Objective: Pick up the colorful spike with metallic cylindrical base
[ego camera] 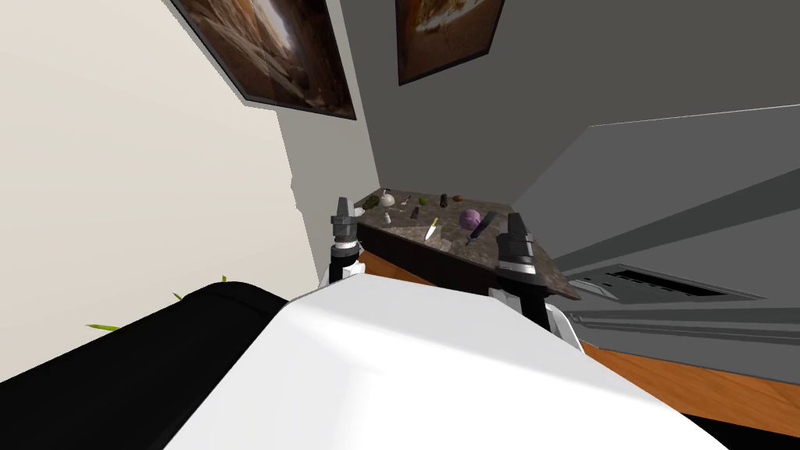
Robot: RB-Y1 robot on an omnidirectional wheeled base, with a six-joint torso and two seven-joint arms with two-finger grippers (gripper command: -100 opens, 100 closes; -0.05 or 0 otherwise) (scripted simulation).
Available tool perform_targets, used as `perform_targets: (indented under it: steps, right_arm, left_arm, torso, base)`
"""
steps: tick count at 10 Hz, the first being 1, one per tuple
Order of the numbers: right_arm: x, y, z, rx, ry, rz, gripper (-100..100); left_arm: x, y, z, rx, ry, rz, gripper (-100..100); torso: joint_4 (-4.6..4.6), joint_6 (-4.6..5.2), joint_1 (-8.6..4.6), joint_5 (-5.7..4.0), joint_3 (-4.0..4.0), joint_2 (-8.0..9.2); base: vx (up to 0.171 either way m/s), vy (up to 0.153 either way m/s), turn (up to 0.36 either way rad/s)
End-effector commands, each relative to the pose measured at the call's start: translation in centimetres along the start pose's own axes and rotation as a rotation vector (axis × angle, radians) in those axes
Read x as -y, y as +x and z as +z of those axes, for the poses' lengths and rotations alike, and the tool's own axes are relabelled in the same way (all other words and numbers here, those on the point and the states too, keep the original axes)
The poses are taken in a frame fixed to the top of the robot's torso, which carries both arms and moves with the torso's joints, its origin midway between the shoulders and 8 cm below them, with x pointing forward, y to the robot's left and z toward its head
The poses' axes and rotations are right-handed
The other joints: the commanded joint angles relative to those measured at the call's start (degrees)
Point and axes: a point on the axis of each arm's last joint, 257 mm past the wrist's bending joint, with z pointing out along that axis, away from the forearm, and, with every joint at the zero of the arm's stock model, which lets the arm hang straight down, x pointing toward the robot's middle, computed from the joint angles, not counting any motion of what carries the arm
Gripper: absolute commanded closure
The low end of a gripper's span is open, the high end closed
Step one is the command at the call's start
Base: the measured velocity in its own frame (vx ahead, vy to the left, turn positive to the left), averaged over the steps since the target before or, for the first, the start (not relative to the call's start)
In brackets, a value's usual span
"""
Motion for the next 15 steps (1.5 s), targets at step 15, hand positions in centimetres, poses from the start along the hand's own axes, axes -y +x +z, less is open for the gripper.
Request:
perform_targets:
  steps: [15]
  right_arm:
    - [18.1, -7.5, -5.5, -0.074, 0.460, -0.697, -100]
  left_arm:
    - [0.0, 0.0, 0.0, 0.000, 0.000, 0.000, 0]
  torso:
    - [-0.09, -0.03, -0.09, -0.01, -0.23, -0.41]
  base:
    - [0.023, 0.107, -0.062]
